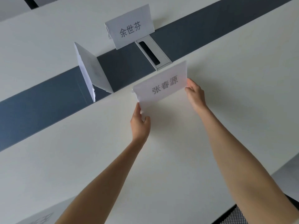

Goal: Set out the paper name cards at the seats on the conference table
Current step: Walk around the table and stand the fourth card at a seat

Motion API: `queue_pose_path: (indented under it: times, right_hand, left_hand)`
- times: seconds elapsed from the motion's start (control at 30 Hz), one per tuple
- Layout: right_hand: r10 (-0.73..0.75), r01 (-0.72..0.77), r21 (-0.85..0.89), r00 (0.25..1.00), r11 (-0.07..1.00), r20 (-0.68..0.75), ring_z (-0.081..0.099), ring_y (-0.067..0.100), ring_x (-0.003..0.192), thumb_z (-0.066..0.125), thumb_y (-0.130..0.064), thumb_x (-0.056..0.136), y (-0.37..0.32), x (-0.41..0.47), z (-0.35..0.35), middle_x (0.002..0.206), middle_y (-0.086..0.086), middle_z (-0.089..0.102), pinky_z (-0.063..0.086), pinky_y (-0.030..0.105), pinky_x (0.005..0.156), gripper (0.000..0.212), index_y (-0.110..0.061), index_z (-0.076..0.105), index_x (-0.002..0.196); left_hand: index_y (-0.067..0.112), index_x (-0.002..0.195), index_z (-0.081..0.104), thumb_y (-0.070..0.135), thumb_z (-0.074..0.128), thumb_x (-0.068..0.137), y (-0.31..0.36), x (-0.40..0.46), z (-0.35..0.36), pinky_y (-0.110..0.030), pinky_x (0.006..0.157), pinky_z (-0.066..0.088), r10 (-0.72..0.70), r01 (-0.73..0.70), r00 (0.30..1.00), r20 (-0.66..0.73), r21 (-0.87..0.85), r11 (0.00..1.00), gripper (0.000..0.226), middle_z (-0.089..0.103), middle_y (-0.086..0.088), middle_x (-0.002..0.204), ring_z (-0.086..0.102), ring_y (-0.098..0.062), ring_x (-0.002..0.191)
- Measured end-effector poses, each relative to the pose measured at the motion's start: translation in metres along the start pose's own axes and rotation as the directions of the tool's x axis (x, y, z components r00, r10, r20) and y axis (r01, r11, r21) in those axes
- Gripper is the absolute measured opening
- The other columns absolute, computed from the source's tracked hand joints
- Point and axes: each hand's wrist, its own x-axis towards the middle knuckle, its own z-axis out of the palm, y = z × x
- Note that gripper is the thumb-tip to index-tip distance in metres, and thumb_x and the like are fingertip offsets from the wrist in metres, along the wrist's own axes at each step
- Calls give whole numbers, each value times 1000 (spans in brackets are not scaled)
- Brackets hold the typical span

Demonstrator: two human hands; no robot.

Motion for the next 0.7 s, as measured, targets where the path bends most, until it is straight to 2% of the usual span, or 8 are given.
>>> queue_pose_path:
  times: [0.07, 0.17, 0.3, 0.43, 0.5, 0.57, 0.63, 0.7]
  right_hand:
    - [-4, 4, -10, 1000, 1000, 7, 54, 26, 114, 35, -6, 81, -1, 11, -1, 119, -2, 63, 41, 25, 79, 47, -26, 55, 118]
    - [-9, 10, -16, 1000, 1000, 4, 56, 26, 103, 32, -7, 76, -2, 25, -4, 120, -1, 64, 40, 26, 72, 51, -27, 54, 117]
    - [-7, 7, -52, 1000, 999, 3, 53, 29, 91, 29, -3, 74, 3, 41, -9, 119, 4, 63, 39, 24, 65, 56, -27, 52, 119]
    - [10, -6, -114, 999, 993, 34, 43, 24, 74, 27, -1, 74, 7, 46, -14, 103, -1, 57, 31, 9, 42, 51, -27, 48, 112]
    - [38, -36, -87, 999, 996, 20, 48, 23, 83, 29, 0, 78, 9, 41, -12, 105, 0, 54, 33, 12, 50, 45, -27, 42, 111]
    - [45, -46, -6, 998, 999, -38, 52, 19, 113, 31, 1, 83, 15, 29, -8, 129, 6, 52, 34, 11, 75, 53, -14, 37, 133]
    - [41, -34, 87, 996, 996, -81, 45, 19, 129, 32, 4, 85, 18, 6, -3, 143, 10, 43, 31, 15, 94, 54, -8, 34, 138]
    - [22, -10, 158, 997, 987, -80, 50, 20, 124, 36, 6, 87, 25, -24, 5, 138, 15, 49, 35, 17, 98, 46, -3, 41, 133]
  left_hand:
    - [22, 129, 43, -3, 36, 71, 5, 10, 4, -10, 57, 38, 7, -7, 1000, 16, 20, 1000, 63, 64, -8, 104, 44, -21, 70]
    - [23, 130, 41, -2, 38, 71, 13, 21, 11, -7, 53, 35, 9, -10, 999, 41, 25, 1000, 64, 63, -14, 108, 51, -41, 88]
    - [27, 131, 39, 4, 40, 69, 19, 26, 19, -21, 66, 45, 19, -21, 995, 97, 22, 1000, 66, 63, -5, 115, 55, -39, 99]
    - [27, 133, 36, 7, 40, 68, 20, 26, 21, -39, 86, 50, 24, -28, 992, 120, 31, 999, 68, 59, 1, 125, 53, -35, 110]
    - [24, 133, 36, 12, 39, 68, 20, 25, 18, -41, 91, 48, 8, -13, 991, 130, 39, 999, 66, 57, 1, 127, 53, -33, 112]
    - [20, 136, 35, 11, 40, 74, 18, 21, 15, -40, 102, 44, -32, 28, 992, 120, 32, 999, 62, 52, -2, 136, 49, -29, 122]
    - [14, 139, 32, 3, 40, 84, 20, 12, 10, -24, 106, 35, -84, 82, 993, 81, 23, 996, 57, 45, -5, 143, 43, -22, 131]
    - [10, 136, 38, 2, 39, 88, 25, -5, -1, -12, 95, 36, -82, 82, 995, 53, -14, 997, 49, 52, -7, 136, 49, -18, 125]
